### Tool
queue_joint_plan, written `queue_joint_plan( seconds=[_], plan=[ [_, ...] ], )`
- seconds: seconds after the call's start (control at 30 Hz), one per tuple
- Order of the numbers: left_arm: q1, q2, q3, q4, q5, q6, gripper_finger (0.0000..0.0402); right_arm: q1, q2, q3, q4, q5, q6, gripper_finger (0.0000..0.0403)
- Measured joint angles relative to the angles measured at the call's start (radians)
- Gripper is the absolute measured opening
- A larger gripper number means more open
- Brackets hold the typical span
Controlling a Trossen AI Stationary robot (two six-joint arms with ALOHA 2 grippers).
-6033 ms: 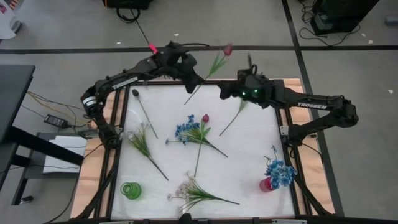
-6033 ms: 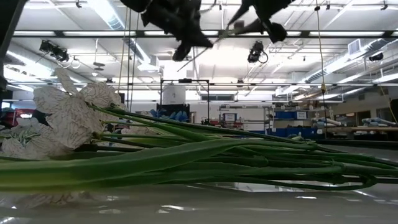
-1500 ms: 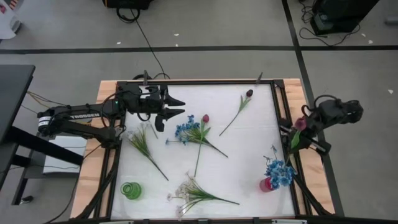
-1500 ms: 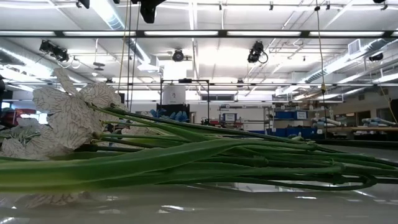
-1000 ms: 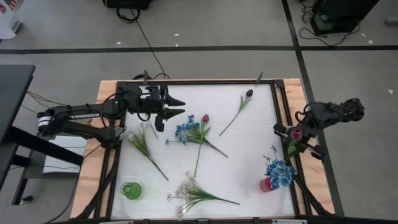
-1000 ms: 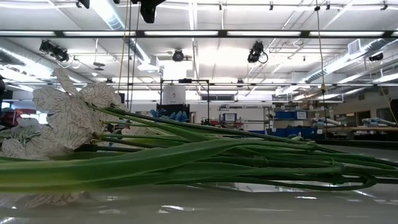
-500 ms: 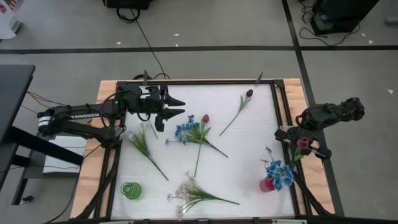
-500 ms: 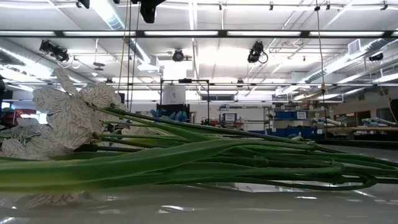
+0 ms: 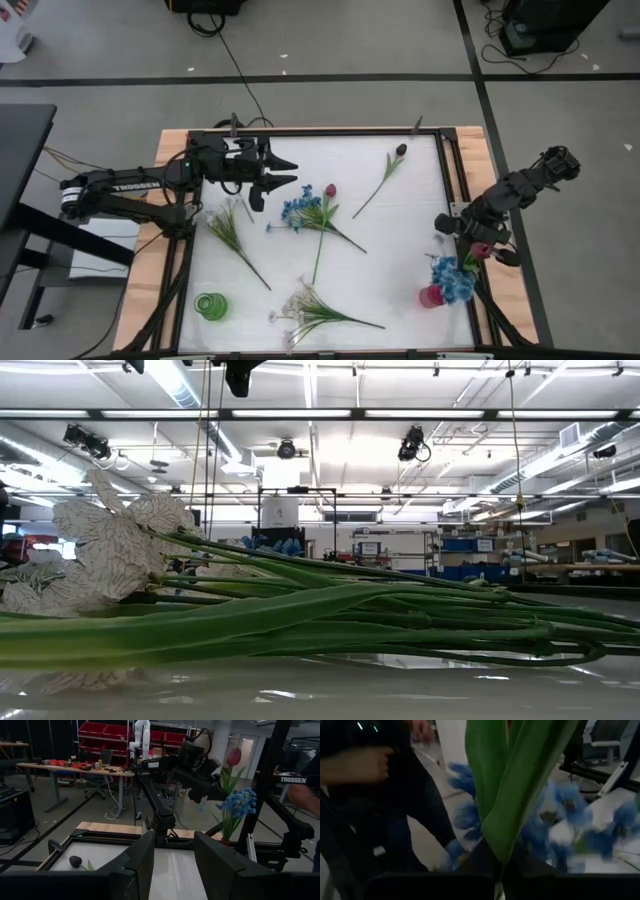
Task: Sort flowers into vase by color
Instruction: Put the top red tulip flower into the red flower vase
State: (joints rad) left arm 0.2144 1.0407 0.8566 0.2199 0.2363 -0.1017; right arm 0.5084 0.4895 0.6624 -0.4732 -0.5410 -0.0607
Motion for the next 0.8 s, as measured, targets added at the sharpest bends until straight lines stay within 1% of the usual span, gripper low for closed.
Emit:
queue_joint_plan(
  seconds=[0.07, 0.23, 0.4, 0.57, 0.8],
  plan=[
    [0.0, 0.0, 0.0, 0.0, 0.0, 0.0, 0.0144, 0.024, 0.002, 0.0, -0.027, 0.031, -0.03, 0.0018],
    [0.0, 0.0, 0.0, 0.0, 0.0, 0.0, 0.0144, 0.081, 0.002, 0.0, -0.068, 0.071, -0.079, 0.0019],
    [0.0, 0.0, 0.0, 0.0, 0.0, 0.0, 0.0144, 0.122, 0.002, 0.0, -0.068, 0.088, -0.097, 0.0026],
    [0.0, 0.0, 0.0, 0.0, 0.0, 0.0, 0.0144, 0.133, -0.001, 0.0, -0.069, 0.156, -0.039, 0.0055],
    [0.0, 0.0, 0.0, 0.0, 0.0, 0.0, 0.0144, 0.133, -0.028, 0.0, -0.069, 0.156, 0.01, 0.0095]
  ],
)
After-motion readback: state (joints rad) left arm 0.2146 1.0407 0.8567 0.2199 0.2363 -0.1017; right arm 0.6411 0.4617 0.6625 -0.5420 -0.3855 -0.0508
